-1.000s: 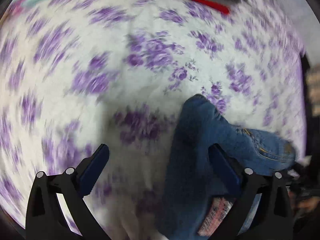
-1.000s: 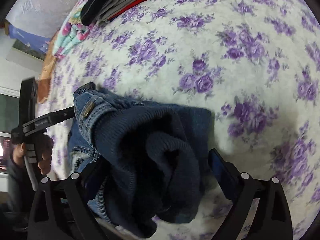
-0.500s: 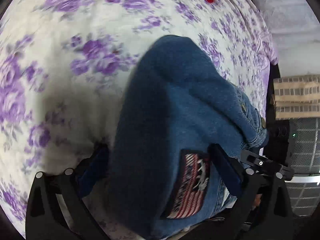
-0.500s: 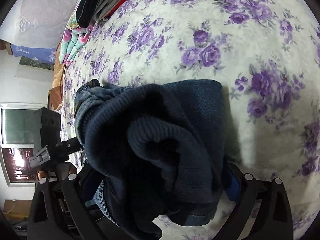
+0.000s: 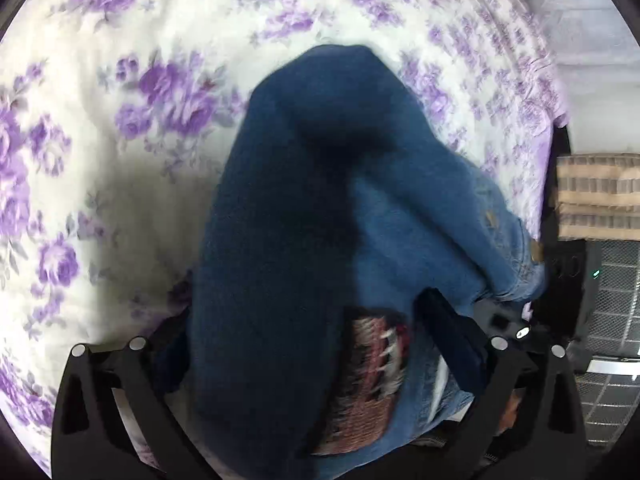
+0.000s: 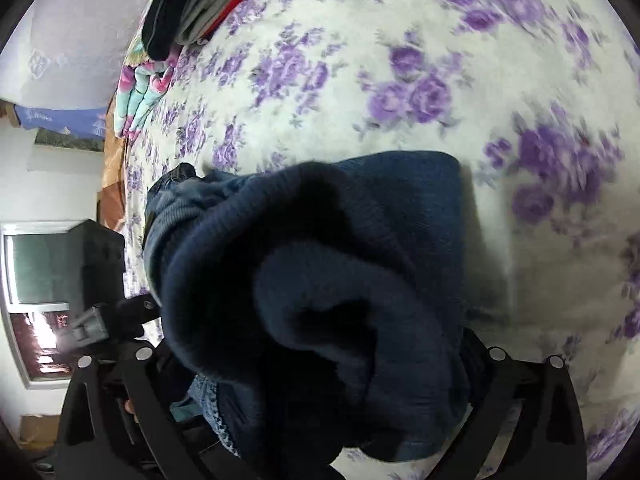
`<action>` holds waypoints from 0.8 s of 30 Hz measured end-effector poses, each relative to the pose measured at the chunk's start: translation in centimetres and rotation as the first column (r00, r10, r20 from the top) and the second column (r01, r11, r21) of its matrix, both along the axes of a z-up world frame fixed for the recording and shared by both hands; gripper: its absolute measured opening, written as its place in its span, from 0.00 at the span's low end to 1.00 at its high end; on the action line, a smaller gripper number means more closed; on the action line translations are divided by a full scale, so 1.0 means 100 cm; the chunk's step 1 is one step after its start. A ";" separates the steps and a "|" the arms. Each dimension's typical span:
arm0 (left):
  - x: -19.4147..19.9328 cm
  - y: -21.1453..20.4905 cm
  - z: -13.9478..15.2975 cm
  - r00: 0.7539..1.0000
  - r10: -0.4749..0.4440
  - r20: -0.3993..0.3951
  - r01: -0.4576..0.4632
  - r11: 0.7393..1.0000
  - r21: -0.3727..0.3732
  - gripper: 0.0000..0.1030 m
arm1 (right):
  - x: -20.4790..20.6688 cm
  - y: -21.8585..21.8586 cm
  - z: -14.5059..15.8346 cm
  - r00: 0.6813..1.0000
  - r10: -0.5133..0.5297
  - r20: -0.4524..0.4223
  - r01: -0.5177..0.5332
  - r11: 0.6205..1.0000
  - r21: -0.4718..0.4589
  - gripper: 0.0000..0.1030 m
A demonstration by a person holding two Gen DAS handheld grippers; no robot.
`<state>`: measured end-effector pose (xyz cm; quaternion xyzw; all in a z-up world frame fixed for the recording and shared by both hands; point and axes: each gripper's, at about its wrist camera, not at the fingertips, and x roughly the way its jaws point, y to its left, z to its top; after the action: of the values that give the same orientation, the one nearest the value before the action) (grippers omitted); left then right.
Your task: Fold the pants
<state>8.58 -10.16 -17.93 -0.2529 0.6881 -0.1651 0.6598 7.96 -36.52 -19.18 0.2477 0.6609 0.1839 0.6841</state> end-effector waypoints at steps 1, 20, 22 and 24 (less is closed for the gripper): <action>-0.001 -0.002 0.002 1.000 -0.006 0.000 0.006 1.000 0.012 0.96 | 0.001 0.004 0.003 1.000 0.018 0.004 -0.018 1.000 -0.023 0.93; 0.126 0.010 0.243 0.820 0.011 0.572 -0.102 0.986 0.128 0.74 | 0.140 0.034 0.248 0.752 0.204 0.627 -0.180 0.978 -0.102 0.63; 0.162 0.012 0.262 0.798 0.029 0.602 -0.133 0.983 0.129 0.74 | 0.188 0.042 0.269 0.719 0.182 0.671 -0.157 0.983 -0.099 0.68; 0.208 0.016 0.272 0.772 0.008 0.636 -0.130 0.981 0.146 0.77 | 0.231 0.047 0.278 0.711 0.167 0.683 -0.135 0.986 -0.100 0.73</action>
<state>29.40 -8.56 9.31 -0.1468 0.4288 -0.1528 0.8782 31.07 -31.84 8.62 0.0923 0.3815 0.3038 0.8681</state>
